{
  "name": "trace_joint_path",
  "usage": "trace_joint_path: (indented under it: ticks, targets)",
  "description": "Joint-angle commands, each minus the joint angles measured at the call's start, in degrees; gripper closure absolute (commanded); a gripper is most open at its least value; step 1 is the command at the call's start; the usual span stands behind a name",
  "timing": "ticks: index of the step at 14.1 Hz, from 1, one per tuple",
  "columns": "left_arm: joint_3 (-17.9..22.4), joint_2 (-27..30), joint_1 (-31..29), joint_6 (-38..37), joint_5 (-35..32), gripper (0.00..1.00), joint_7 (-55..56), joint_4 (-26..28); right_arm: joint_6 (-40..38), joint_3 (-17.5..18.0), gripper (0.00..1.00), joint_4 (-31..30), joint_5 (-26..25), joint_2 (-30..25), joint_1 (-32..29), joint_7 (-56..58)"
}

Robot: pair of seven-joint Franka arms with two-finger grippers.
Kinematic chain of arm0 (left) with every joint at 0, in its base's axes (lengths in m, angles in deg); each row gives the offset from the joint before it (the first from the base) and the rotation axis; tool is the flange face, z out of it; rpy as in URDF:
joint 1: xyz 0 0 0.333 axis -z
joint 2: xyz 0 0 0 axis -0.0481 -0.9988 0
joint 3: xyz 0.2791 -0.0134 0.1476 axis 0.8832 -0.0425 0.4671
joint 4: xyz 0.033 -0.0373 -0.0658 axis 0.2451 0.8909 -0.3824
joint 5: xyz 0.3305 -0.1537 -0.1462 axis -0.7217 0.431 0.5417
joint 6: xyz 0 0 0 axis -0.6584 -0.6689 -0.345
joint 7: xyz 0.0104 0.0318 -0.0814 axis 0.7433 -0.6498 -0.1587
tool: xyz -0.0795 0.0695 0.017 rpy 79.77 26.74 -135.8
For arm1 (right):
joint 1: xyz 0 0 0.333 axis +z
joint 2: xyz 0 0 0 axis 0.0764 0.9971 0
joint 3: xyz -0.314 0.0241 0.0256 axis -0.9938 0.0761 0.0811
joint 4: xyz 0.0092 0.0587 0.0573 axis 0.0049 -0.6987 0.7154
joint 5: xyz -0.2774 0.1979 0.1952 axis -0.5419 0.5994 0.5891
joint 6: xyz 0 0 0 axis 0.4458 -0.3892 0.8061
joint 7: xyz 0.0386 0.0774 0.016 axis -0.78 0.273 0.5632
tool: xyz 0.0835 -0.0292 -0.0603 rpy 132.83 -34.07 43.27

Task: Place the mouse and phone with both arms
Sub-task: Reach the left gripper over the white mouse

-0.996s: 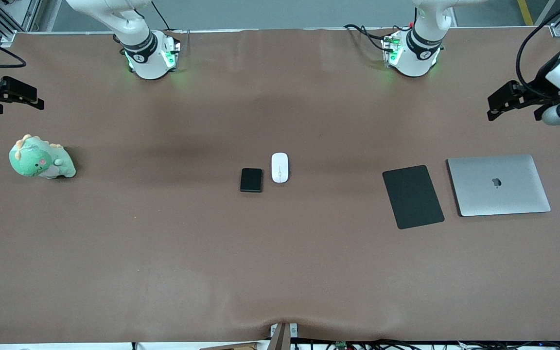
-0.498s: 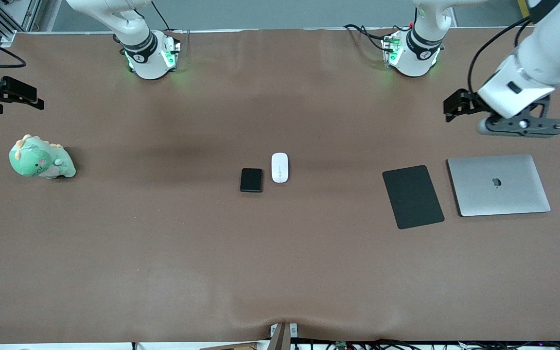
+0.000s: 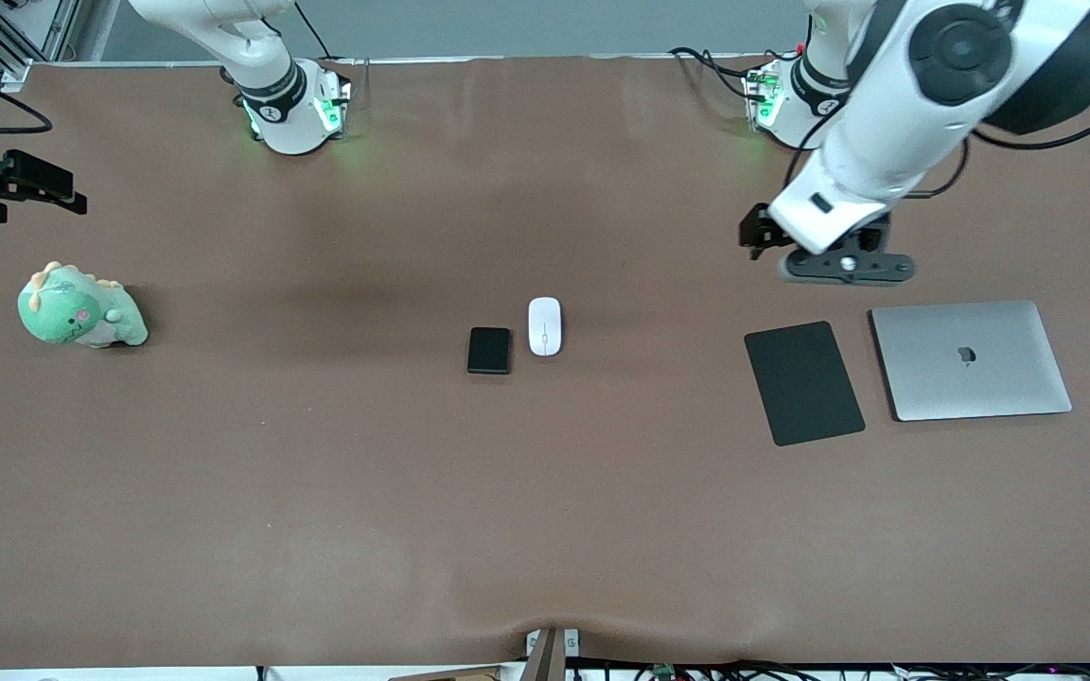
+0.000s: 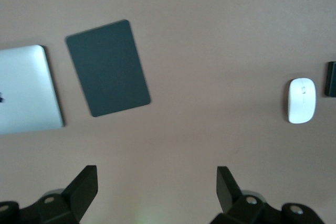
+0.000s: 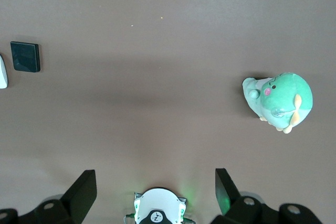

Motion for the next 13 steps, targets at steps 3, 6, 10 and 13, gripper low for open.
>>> trace_joint_path:
  ticks: [3,6,10,13]
  targets:
    - [-2.8,-7.6,5.7,6.4,-0.6,0.0,11.5,0.3,0.0,0.7,0.0,0.5,0.3,0.7,-1.1,-0.1]
    - [-2.7,-12.7,11.7,12.0,-2.2,0.0,20.0,0.4,-0.1,0.8,0.0,0.5,0.0,2.3,-0.5,0.1]
    - [-2.7,-20.2,18.9,19.1,-8.4,0.0,28.2,0.4,-0.2,0.9,0.0,1.0,-0.2,3.9,-0.4,0.0]
    - [-2.7,-26.9,21.3,26.4,-17.0,0.0,32.7,0.3,-0.5,1.0,0.0,1.0,-0.2,7.1,-0.1,-0.1]
